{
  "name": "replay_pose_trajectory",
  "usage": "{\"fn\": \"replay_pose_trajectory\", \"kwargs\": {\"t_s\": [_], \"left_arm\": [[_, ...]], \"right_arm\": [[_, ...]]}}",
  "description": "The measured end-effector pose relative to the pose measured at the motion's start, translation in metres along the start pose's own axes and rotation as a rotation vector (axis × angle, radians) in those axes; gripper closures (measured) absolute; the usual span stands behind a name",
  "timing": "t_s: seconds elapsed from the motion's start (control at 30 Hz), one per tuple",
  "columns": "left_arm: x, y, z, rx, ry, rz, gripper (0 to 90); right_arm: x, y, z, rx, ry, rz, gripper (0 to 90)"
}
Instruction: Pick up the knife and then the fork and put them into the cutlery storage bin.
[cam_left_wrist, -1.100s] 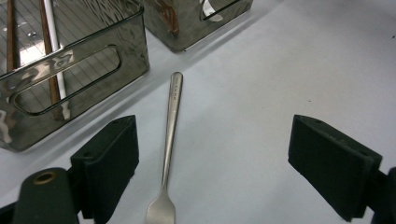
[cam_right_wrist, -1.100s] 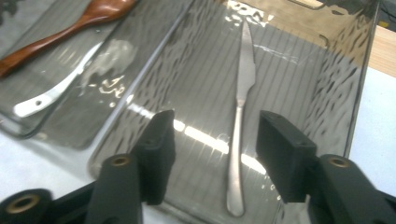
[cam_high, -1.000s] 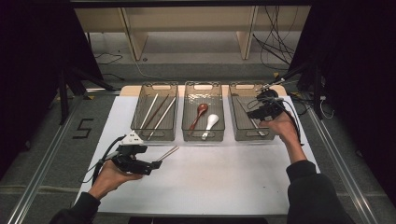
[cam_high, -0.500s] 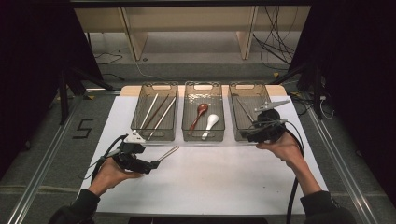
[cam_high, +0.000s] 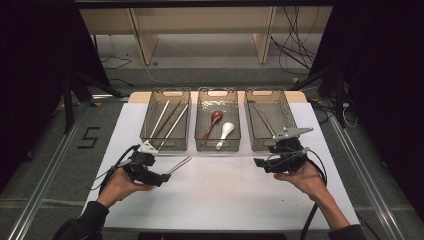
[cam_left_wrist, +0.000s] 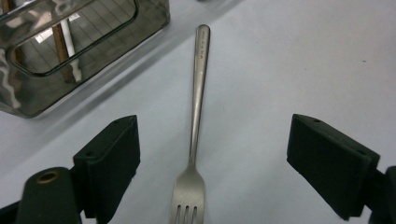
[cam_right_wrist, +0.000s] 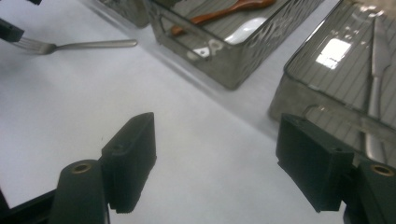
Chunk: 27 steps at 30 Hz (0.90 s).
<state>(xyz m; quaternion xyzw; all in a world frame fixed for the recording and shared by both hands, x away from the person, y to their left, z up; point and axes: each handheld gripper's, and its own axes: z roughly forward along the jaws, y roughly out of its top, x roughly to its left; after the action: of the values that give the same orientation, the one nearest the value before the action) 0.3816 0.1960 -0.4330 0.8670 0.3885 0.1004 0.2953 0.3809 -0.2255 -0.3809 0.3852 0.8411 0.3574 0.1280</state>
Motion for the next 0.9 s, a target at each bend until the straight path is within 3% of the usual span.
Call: {"fn": "replay_pose_trajectory", "kwargs": {"t_s": [0.3, 0.6, 0.9], "left_arm": [[0.0, 0.003, 0.004, 0.029, 0.012, 0.021, 17.8], [0.006, 0.004, 0.011, 0.063, 0.02, 0.003, 20.4], [0.006, 0.007, 0.018, 0.113, 0.01, 0.042, 28.5]], "right_arm": [[0.015, -0.02, 0.001, 0.018, 0.036, -0.012, 27.5], [0.028, -0.029, 0.0, 0.027, 0.052, -0.031, 26.9], [0.033, -0.034, 0.003, 0.045, 0.067, -0.039, 26.8]]}}
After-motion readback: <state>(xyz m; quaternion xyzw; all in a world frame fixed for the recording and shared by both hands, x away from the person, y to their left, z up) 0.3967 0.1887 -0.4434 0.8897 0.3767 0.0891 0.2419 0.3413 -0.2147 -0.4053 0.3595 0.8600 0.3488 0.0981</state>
